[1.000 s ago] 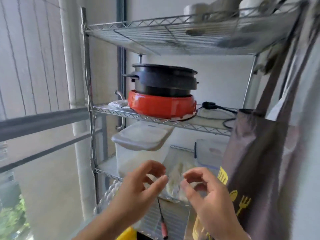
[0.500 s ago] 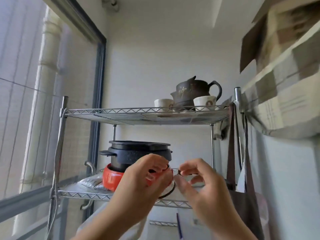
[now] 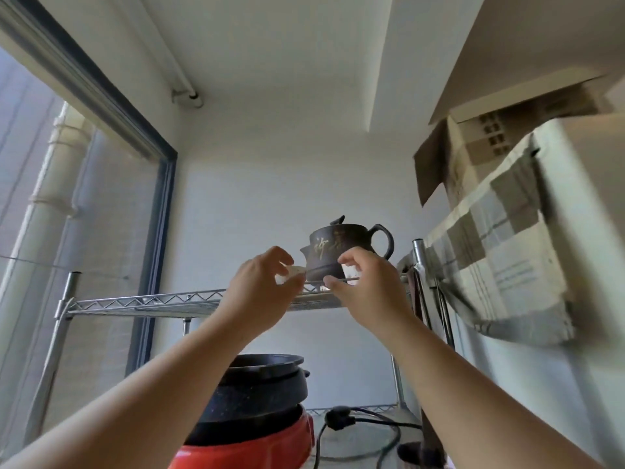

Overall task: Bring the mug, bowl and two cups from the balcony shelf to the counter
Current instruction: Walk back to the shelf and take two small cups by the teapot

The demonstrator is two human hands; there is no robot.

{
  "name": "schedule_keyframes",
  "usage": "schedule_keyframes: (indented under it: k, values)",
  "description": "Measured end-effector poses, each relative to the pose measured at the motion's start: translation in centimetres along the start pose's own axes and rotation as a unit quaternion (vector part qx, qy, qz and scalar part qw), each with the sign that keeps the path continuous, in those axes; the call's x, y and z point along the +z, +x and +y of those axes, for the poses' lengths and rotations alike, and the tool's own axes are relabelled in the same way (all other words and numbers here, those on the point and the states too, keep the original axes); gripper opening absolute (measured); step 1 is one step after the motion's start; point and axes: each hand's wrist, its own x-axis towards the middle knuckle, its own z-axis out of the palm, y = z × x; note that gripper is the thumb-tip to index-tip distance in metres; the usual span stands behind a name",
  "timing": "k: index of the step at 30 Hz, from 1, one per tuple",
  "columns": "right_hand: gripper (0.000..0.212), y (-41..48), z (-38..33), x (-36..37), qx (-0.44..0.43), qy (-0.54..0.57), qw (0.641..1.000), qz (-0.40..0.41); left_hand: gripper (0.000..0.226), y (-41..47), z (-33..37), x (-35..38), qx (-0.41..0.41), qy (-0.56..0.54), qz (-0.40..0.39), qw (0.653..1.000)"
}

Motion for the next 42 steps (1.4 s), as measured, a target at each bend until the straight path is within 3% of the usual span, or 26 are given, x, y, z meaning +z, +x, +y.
schedule_keyframes:
  k: [5, 10, 12, 14, 16, 20, 23, 27, 32, 38, 42]
  values:
    - [0.057, 4.6, 3.8, 1.1, 0.072, -0.112, 0.991, -0.006, 0.053, 4.6, -1.7, 2.4, -0.084, 0.092, -0.018, 0.992]
    - [0.087, 7.9, 6.0, 2.5, 0.174, -0.174, 0.966, -0.084, 0.084, 8.2, -2.4, 3.4, -0.208, 0.155, -0.133, 0.957]
    - [0.087, 8.9, 6.2, 3.0, 0.212, -0.183, 0.954, -0.111, 0.07, 9.0, -2.3, 3.9, -0.236, 0.176, -0.174, 0.94]
    - [0.071, 9.4, 6.3, 3.3, 0.244, -0.187, 0.946, -0.101, 0.045, 9.4, -2.1, 4.3, -0.255, 0.182, -0.24, 0.919]
    - [0.062, 9.5, 6.5, 3.7, 0.256, -0.191, 0.944, -0.088, 0.04, 9.7, -2.2, 4.6, -0.27, 0.156, -0.268, 0.911]
    - [0.059, 9.7, 7.1, 3.9, 0.249, -0.193, 0.944, -0.094, 0.039, 10.0, -2.6, 5.4, -0.266, 0.121, -0.252, 0.922]
    - [0.068, 9.5, 7.4, 3.9, 0.233, -0.181, 0.952, -0.082, 0.054, 10.2, -3.9, 6.1, -0.283, 0.076, -0.195, 0.936]
    - [0.075, 9.3, 7.2, 3.7, 0.212, -0.141, 0.966, -0.036, 0.054, 10.5, -5.0, 6.6, -0.287, 0.051, -0.103, 0.951]
    - [0.085, 8.3, 6.4, 3.6, 0.159, -0.135, 0.978, 0.014, 0.091, 10.2, -5.9, 6.8, -0.231, -0.073, 0.0, 0.97]
    - [0.094, 7.9, 4.2, 1.0, 0.116, 0.096, 0.986, 0.077, 0.081, 8.5, -4.5, 3.3, -0.16, -0.285, 0.058, 0.943]
    - [0.094, 5.1, 2.3, -0.9, 0.122, 0.174, 0.974, 0.083, 0.075, 5.9, -2.7, 1.4, -0.123, -0.363, 0.039, 0.923]
